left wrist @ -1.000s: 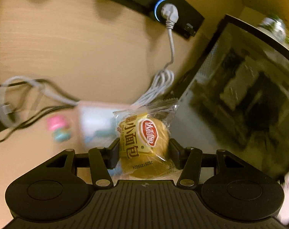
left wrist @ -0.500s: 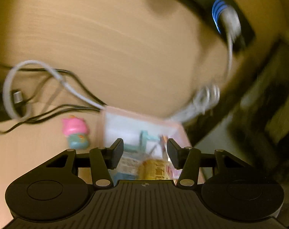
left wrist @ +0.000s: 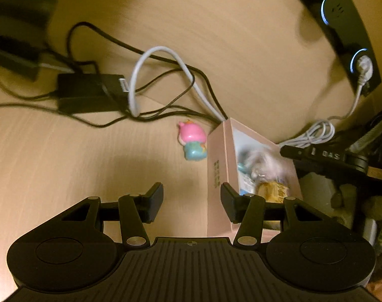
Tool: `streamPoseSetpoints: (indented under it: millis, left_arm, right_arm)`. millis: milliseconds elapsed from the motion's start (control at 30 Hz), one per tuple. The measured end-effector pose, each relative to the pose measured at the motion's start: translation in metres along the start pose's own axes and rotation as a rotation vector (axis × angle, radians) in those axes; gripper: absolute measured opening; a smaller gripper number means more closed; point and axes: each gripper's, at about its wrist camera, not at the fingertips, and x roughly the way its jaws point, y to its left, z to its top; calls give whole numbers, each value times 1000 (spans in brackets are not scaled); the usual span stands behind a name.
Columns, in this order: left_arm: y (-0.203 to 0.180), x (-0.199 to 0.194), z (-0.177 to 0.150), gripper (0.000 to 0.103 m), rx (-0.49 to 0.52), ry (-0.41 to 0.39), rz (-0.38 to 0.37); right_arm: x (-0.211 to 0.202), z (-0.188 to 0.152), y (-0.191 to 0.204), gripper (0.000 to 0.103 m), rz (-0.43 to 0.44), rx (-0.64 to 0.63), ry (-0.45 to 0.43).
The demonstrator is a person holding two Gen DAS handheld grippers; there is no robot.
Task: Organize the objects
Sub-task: 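Drop the bread packet into the pink box with the left tool while the right tool drops the tissue in, then grasp the pink-and-teal figure with the left tool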
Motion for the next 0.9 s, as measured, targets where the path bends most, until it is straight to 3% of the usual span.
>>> streamPoseSetpoints:
  millis: [200,400,433,567,667,700,900]
  left_arm:
    - [-7,63,38,55,-25,35,17]
    - [-21,129,60,55,53,88,160]
    - [-22,136,61,59,60,93,173]
    - [-26,155,62,61,47,88,145]
    - [-38,164,56,49,83,102,135]
    - [-43,166,52,40,109,105,141]
    - [-35,149,38,38,112,94,155]
  right_arm:
    - [-41,-23,-7,67,68,23,-82]
    - [-96,-71,-9,70,76,11,-150]
    - [-103,-80,-10,72,75,9,-153]
    - [-122,-120,-10,74,38,-19,-136]
    - [-128,-142,-6,74,-10,-72,-114]
    - [-134,-148,-3,74,-12,-84,-105]
    - [-141,-181,12,75,3,-155,-57]
